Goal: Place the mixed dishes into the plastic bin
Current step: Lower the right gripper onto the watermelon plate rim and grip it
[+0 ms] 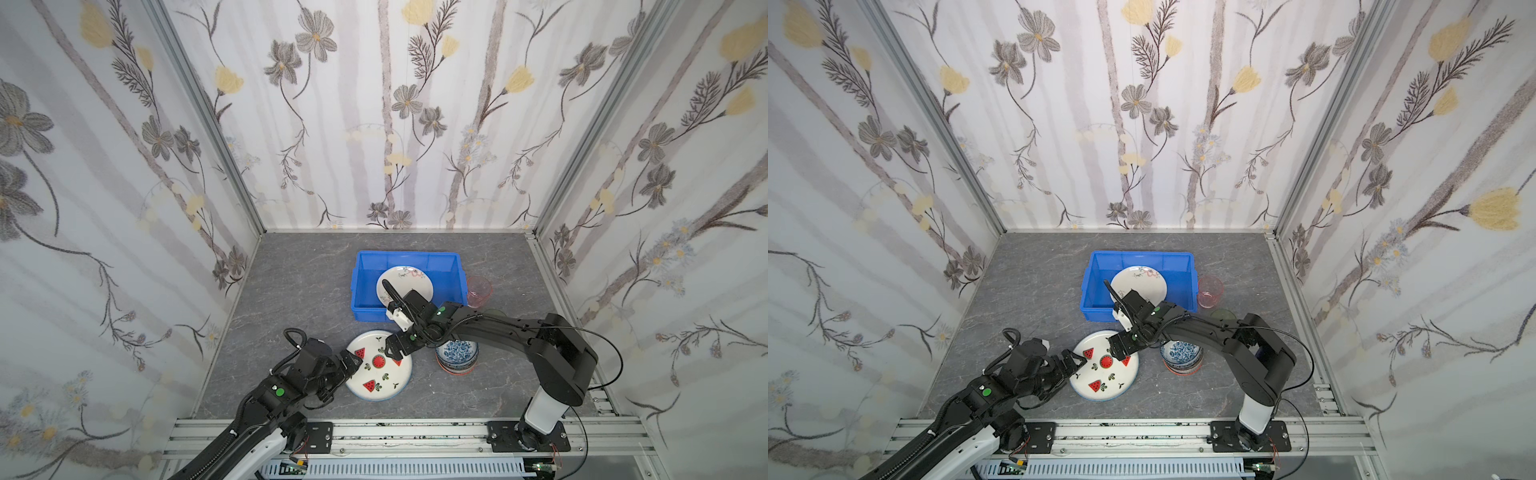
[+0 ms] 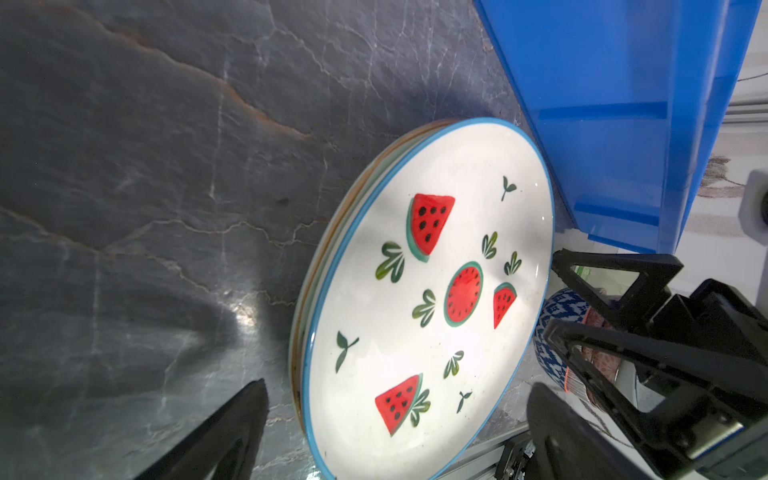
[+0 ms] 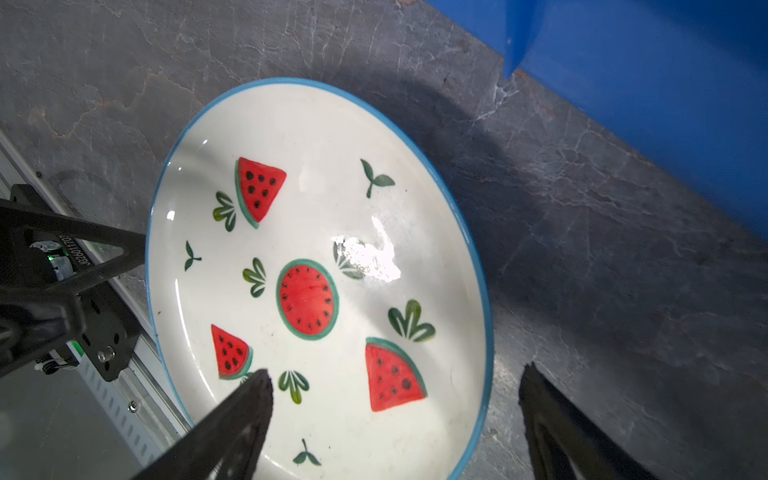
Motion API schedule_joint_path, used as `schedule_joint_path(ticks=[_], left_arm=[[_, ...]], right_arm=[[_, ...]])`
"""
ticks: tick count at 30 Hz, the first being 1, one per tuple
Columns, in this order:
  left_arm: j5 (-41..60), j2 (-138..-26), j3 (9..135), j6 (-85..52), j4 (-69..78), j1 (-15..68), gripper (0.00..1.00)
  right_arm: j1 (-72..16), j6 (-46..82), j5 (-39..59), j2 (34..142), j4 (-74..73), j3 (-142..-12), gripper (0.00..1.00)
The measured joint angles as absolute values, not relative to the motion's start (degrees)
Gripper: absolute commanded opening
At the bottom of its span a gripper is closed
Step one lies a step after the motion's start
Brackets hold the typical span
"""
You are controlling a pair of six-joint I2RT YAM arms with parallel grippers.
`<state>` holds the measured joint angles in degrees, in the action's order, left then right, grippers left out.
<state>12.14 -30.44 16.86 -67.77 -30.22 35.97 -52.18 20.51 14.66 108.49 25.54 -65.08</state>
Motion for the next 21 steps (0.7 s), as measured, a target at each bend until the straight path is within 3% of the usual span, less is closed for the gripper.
schedule_joint_path(ticks=[21], left_arm=[[12.08, -31.31, 16.73, -67.88, -29.93, 36.01, 1.00]], right_arm=[[-53.54, 20.56, 16.45, 109.23, 25.19, -65.45, 0.90]])
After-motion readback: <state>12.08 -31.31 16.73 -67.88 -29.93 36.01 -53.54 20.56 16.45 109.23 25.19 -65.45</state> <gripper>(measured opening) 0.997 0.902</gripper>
